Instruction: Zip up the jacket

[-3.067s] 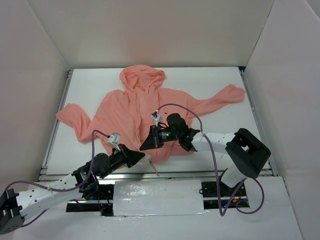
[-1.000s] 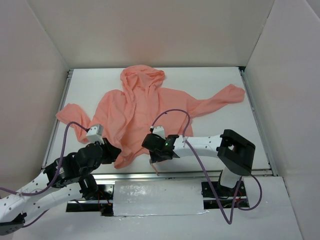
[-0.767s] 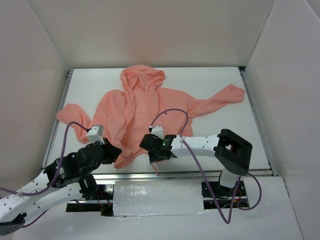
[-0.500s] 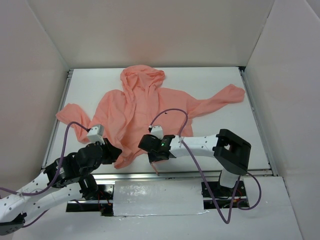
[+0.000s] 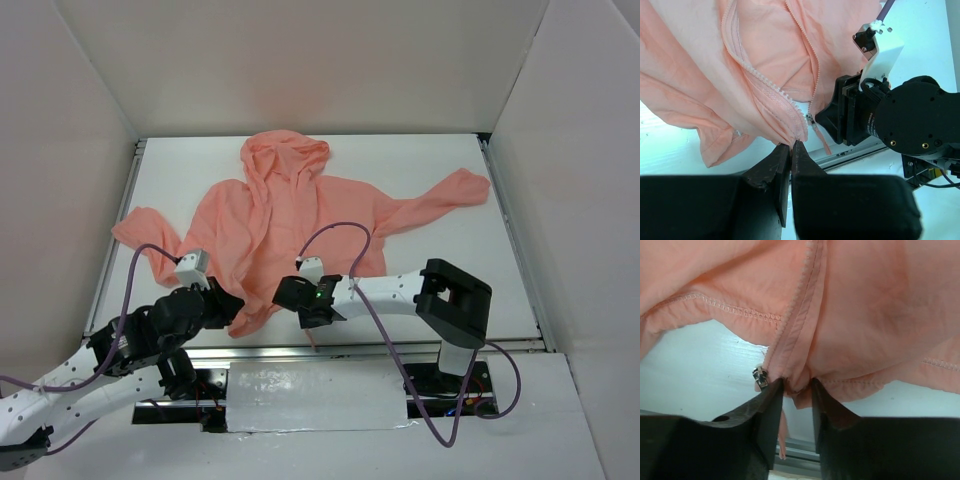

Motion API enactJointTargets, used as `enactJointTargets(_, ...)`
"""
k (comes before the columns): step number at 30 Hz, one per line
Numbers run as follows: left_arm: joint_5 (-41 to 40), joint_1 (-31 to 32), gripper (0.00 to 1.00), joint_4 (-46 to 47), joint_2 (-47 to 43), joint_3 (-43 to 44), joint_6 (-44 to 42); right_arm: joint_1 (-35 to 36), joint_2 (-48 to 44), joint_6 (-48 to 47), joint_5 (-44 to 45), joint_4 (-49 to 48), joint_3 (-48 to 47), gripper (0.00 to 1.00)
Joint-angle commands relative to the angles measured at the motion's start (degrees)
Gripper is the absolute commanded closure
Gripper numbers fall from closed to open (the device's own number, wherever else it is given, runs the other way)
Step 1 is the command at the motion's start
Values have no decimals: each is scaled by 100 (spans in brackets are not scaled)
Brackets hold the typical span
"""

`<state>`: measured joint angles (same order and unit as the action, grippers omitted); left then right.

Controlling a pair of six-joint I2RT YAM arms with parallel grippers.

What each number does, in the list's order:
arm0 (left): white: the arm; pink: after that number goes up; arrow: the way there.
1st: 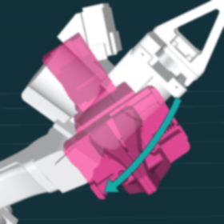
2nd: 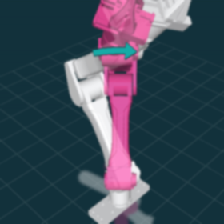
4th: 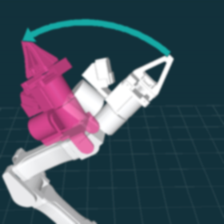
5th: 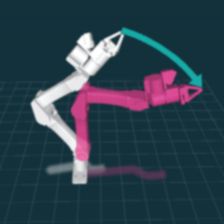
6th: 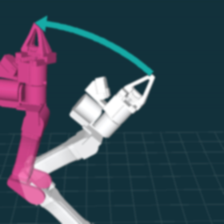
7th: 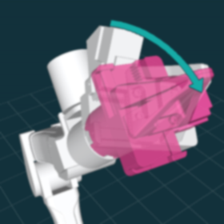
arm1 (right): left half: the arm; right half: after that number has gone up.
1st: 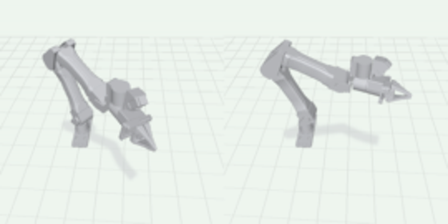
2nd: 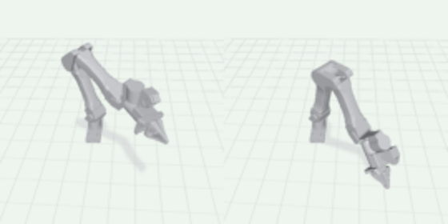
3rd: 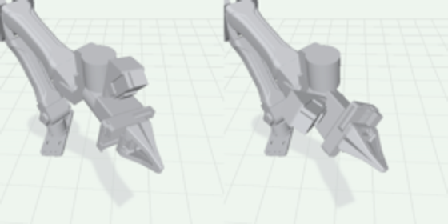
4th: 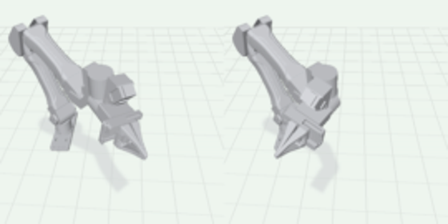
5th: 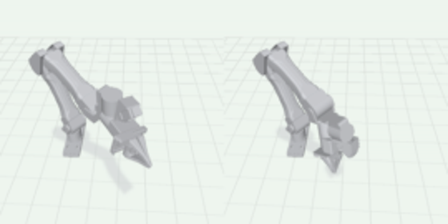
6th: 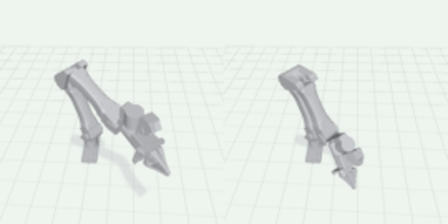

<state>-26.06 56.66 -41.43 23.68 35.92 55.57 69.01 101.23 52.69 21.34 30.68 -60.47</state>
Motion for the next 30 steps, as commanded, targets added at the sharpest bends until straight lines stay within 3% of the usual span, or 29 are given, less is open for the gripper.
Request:
enactJointTargets(1,58,-6,100,276,-83,-41,-125,42,230,224,10,26,96,66)
enactJointTargets(2,49,-6,100,276,-83,-41,-117,33,213,242,-7,0,114,75)
enactJointTargets(4,58,-6,100,258,-74,-41,-117,42,143,216,-95,-88,175,80)
enactJointTargets(5,58,-6,100,258,-74,-41,-108,33,125,251,-95,-132,193,97)
enactJointTargets(6,58,-6,100,258,-83,-41,-108,33,90,251,-121,-158,211,100)
enactJointTargets(11,58,-6,100,241,-66,-41,-90,-98,-725,-134,-349,-1237,797,100)
enactJointTargets(16,128,-6,100,398,-30,-94,-186,-546,-2702,-697,-798,-3729,2098,100)
enactJointTargets(18,286,-6,100,547,-30,-155,-274,-722,-3439,-1162,-929,-4304,2591,100)
enactJointTargets(23,707,-6,100,1951,-127,-663,-635,-836,-4462,-2076,-1421,-6273,3785,100)
enactJointTargets(27,892,-6,100,3463,-57,-1086,-925,-1467,-4734,-2079,-2615,-7258,4446,100)
enactJointTargets(30,884,-6,100,4308,189,-1237,-1075,-1971,-4955,-1858,-4064,-7980,4790,100)
